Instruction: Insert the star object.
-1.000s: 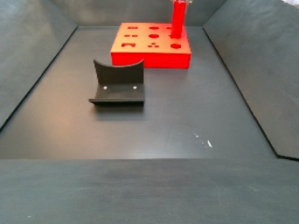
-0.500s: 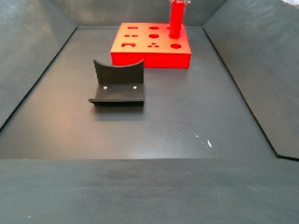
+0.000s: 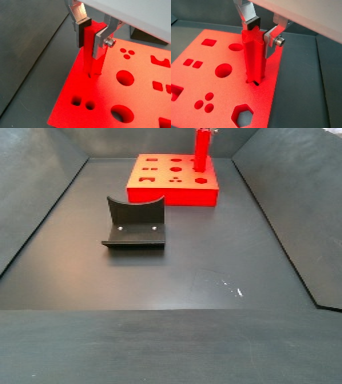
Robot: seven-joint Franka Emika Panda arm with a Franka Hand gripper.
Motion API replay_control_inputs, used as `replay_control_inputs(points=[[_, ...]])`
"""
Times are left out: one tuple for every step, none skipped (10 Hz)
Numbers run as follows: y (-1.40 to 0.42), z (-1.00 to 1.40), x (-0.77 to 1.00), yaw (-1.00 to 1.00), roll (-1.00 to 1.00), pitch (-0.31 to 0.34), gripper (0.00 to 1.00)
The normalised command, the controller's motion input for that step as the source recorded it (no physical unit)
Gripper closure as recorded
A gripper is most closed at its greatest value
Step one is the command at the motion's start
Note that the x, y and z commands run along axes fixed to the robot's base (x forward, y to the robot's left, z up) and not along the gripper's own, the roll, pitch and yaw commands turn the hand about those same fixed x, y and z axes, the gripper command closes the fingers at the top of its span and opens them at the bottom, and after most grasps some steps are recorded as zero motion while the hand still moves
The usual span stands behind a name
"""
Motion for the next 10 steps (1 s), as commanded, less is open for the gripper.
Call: replay_control_inputs(points=[[0.00,0.00,0.00,0.00,0.03,0.009,1.00],[0.00,-0.05,0.00,0.00,0.01,0.000,1.00],[0.00,-0.33,0.05,0.00,0.02,-0.127,1.00],[0.00,-0.36,0.02,0.00,0.06,-0.126,1.00],[0.00,-0.27,0.00,0.00,0.09,-0.047,1.00],[0.00,-0.21,0.20,-0.07,0.05,0.000,1.00],[0.00,-0.19,0.54,-0.19,0.02,0.000,1.00],[0.00,-0.16,0.52,-0.18,0.03,0.010,1.00],[0.00,-0.16,0.36,-0.20,0.05,0.016,1.00],[0.02,-0.13,0.04,-0.19,0.07,0.003,1.00]])
